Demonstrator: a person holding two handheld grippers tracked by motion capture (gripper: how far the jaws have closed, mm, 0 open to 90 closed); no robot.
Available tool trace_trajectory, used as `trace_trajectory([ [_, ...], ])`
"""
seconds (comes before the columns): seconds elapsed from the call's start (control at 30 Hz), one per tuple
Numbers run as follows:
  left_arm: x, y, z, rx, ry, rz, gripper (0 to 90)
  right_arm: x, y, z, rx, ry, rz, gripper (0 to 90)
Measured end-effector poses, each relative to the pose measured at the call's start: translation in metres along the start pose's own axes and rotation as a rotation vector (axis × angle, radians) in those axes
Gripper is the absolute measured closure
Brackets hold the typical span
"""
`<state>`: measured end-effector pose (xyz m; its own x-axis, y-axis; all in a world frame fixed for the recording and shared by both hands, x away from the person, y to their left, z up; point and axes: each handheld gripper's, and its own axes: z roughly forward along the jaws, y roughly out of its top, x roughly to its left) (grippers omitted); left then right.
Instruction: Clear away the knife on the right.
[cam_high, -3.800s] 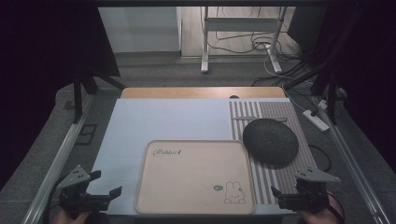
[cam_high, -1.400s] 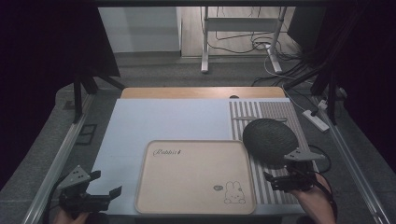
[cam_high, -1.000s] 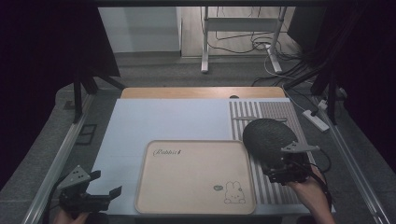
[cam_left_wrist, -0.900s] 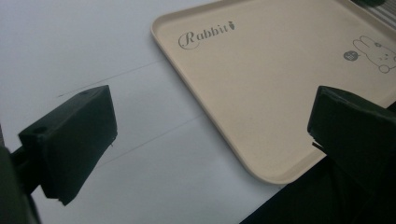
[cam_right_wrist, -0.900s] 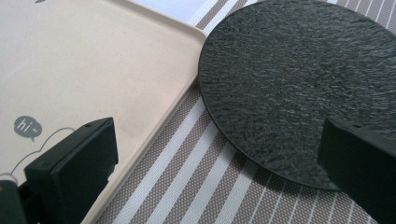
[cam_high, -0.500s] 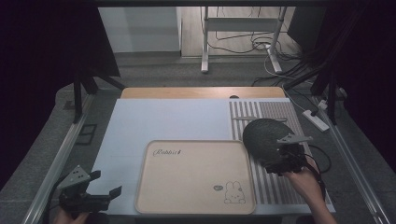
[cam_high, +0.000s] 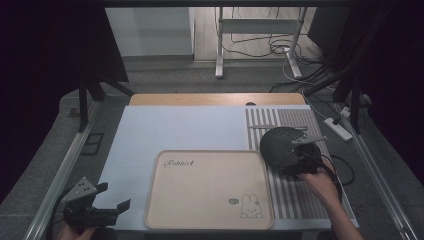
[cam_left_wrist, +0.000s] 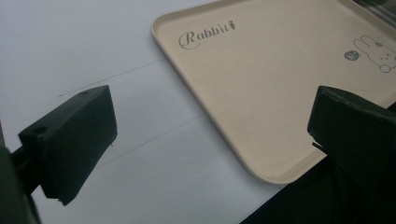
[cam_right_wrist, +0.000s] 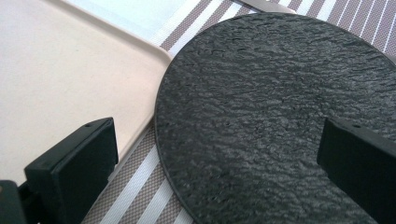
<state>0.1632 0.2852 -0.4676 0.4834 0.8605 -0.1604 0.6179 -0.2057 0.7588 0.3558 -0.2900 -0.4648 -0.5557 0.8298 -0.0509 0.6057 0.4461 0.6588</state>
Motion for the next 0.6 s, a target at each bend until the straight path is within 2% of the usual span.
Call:
trace_trajectory([
  [0.43, 0.000, 0.000, 0.000, 0.000, -0.002, 0.000, 1.6, -0.012, 0.017, 0.022, -0.001, 0.017, 0.021, 0.0],
  [0.6, 0.001, 0.000, 0.000, 0.000, -0.004, -0.001, 1.5, -0.016, 0.023, 0.031, 0.020, 0.016, 0.029, 0.0],
])
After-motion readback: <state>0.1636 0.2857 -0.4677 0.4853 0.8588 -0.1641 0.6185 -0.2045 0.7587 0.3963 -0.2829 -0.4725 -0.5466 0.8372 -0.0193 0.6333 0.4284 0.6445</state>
